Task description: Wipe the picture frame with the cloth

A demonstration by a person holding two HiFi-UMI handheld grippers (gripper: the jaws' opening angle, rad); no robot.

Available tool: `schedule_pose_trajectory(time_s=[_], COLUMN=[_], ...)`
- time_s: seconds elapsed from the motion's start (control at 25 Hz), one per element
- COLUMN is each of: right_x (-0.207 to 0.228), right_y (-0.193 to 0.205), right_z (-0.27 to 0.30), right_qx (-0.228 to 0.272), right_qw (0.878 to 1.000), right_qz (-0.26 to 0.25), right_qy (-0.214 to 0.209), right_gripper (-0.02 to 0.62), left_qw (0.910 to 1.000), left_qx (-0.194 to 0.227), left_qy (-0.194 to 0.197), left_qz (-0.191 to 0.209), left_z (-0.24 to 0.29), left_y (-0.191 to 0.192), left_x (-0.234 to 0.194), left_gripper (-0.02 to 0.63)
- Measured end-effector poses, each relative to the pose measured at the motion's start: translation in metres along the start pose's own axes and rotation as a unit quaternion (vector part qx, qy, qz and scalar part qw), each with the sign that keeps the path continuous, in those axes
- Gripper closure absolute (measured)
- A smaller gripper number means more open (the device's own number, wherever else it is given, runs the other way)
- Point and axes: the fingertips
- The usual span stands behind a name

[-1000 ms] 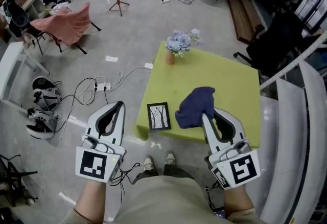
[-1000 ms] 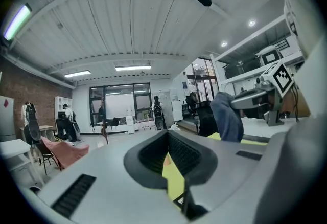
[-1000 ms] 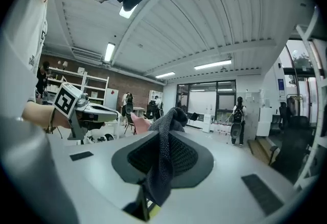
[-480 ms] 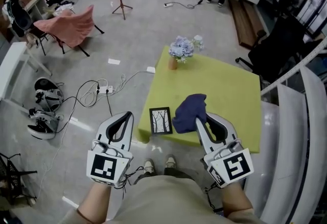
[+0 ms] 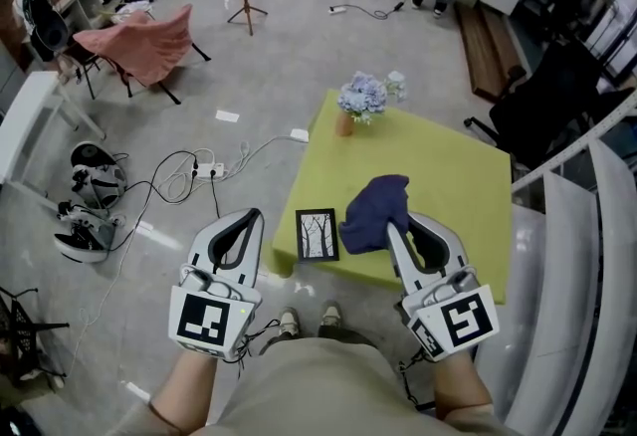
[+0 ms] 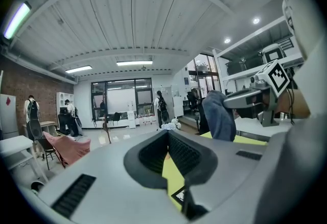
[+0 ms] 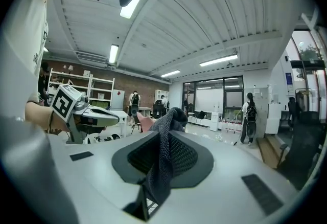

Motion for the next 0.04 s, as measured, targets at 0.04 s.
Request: schedule_pose_trajectory(time_s=[0.04], right_x=[-0.005], right_y=[0.0008], right_z=[0.0016], right_qx=[-0.001], right_qw=[1.0], right_qz=[-0.002], right_qy=[-0.001], right_gripper=[0.537], left_qw=[1.0], left_qx=[0.0], left_qy=[0.001], left_qz=[0.0], left_z=[-0.0035], left_y=[0.0023], left_x=[-0.0027], left_gripper=[0.598])
Point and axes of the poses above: the fingertips, and each gripper's own axes: z forward along the fingers, x to its right, y out of its underside, and after that the axes turned 15 degrees about y, right-handed
